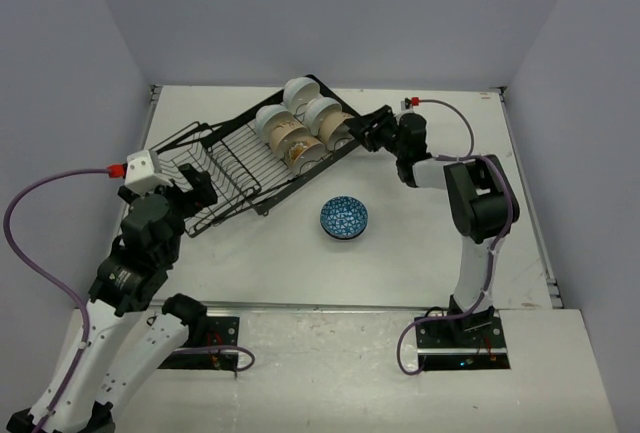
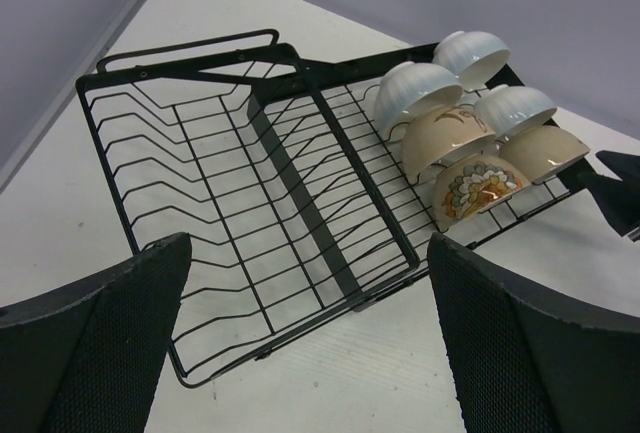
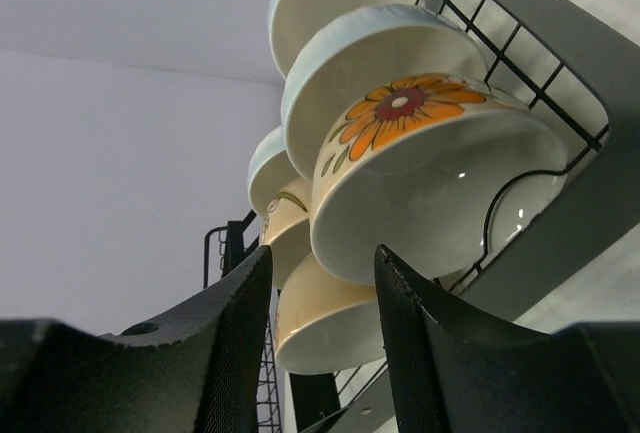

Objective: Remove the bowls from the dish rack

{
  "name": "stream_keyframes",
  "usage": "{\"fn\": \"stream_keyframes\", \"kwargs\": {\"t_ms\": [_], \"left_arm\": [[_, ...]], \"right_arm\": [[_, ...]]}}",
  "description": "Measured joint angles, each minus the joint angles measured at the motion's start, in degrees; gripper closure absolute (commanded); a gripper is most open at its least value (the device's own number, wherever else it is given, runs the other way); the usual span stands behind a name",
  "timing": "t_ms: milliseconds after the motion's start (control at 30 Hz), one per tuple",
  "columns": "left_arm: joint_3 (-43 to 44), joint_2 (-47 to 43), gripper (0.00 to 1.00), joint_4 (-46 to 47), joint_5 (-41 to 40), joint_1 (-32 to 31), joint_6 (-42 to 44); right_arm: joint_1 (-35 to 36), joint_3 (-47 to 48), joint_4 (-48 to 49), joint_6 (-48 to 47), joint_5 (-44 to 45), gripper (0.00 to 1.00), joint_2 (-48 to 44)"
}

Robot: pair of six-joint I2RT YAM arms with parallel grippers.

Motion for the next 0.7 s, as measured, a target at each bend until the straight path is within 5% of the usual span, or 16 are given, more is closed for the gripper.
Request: {"fn": "stream_keyframes", "kwargs": {"t_ms": [400,700], "left_arm": [[-0.87,0.83,0.00,0.92,4.48,3.82,0.37],[-0.87,0.81,0.00,1.31,5.73,4.07,0.52]], "right_arm": [[0.02,8.50,-1.99,1.40,0.02,0.58,5.75],[0.33,10.05,-1.51,5.66,-0.13,0.74,8.66]]}}
